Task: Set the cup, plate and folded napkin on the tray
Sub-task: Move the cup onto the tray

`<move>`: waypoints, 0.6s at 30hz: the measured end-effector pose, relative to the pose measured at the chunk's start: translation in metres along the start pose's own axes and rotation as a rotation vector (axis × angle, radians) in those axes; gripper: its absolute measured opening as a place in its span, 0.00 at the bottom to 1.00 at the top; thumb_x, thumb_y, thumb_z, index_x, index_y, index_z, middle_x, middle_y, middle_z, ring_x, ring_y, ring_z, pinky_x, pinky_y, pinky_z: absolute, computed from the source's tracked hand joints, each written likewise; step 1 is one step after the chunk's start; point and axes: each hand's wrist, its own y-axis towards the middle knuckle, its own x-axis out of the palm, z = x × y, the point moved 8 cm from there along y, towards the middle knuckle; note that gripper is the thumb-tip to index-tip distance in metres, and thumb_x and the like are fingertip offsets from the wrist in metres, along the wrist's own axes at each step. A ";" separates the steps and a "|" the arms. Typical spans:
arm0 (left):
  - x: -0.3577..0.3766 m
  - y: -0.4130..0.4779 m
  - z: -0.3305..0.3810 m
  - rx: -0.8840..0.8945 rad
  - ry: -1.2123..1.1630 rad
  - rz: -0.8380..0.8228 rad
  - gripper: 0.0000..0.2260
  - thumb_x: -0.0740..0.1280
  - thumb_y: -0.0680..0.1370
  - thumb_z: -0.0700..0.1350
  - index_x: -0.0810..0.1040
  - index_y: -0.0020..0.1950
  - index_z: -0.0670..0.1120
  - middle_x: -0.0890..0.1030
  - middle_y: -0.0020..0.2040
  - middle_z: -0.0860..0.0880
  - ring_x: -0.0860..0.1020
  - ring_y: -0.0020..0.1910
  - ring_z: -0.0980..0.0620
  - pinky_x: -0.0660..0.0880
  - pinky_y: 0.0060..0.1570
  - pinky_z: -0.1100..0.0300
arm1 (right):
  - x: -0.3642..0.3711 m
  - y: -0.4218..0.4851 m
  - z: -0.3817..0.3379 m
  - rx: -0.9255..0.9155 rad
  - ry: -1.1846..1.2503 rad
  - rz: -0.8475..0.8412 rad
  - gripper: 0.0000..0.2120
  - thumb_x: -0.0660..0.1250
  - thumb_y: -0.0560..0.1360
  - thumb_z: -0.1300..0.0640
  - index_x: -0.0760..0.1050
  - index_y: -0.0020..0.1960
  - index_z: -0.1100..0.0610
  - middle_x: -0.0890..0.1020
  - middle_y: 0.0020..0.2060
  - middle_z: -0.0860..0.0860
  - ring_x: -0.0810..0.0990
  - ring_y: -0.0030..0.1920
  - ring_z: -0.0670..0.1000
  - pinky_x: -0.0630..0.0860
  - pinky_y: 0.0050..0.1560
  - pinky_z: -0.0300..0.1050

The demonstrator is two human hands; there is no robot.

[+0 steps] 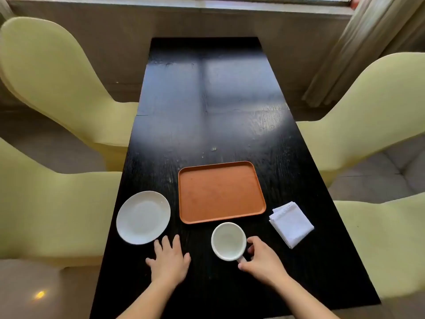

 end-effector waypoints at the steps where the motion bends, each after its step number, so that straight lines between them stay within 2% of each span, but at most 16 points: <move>1: 0.002 0.001 -0.001 -0.020 -0.021 -0.022 0.31 0.56 0.79 0.59 0.51 0.79 0.51 0.52 0.79 0.44 0.48 0.78 0.40 0.64 0.67 0.33 | 0.002 0.001 0.000 0.006 -0.010 0.002 0.23 0.74 0.66 0.48 0.73 0.59 0.50 0.79 0.48 0.47 0.80 0.47 0.47 0.78 0.48 0.45; 7: 0.008 0.006 0.001 -0.094 -0.123 -0.039 0.32 0.58 0.79 0.60 0.50 0.79 0.54 0.49 0.79 0.43 0.47 0.78 0.38 0.65 0.66 0.30 | 0.006 0.004 0.001 0.077 -0.048 0.044 0.11 0.73 0.72 0.50 0.73 0.49 0.50 0.80 0.46 0.47 0.78 0.45 0.49 0.73 0.43 0.44; 10: 0.010 0.012 0.001 -0.114 -0.131 -0.030 0.32 0.59 0.79 0.60 0.50 0.79 0.55 0.49 0.79 0.43 0.48 0.77 0.38 0.64 0.65 0.29 | 0.008 0.007 0.003 0.085 -0.077 0.029 0.08 0.72 0.73 0.50 0.75 0.45 0.51 0.82 0.47 0.49 0.79 0.47 0.49 0.73 0.43 0.44; 13: 0.009 0.015 0.000 -0.150 -0.166 -0.018 0.32 0.59 0.79 0.61 0.52 0.79 0.55 0.50 0.78 0.42 0.49 0.76 0.38 0.64 0.65 0.29 | 0.011 0.010 0.004 0.101 -0.056 0.005 0.08 0.71 0.74 0.50 0.79 0.42 0.55 0.84 0.42 0.50 0.82 0.45 0.51 0.75 0.42 0.46; 18: 0.004 0.021 0.001 -0.211 -0.209 -0.005 0.29 0.60 0.78 0.60 0.56 0.77 0.54 0.53 0.76 0.43 0.53 0.73 0.39 0.66 0.62 0.27 | 0.014 0.009 0.007 0.135 0.001 0.005 0.11 0.70 0.73 0.53 0.73 0.33 0.54 0.79 0.32 0.48 0.79 0.36 0.50 0.71 0.35 0.44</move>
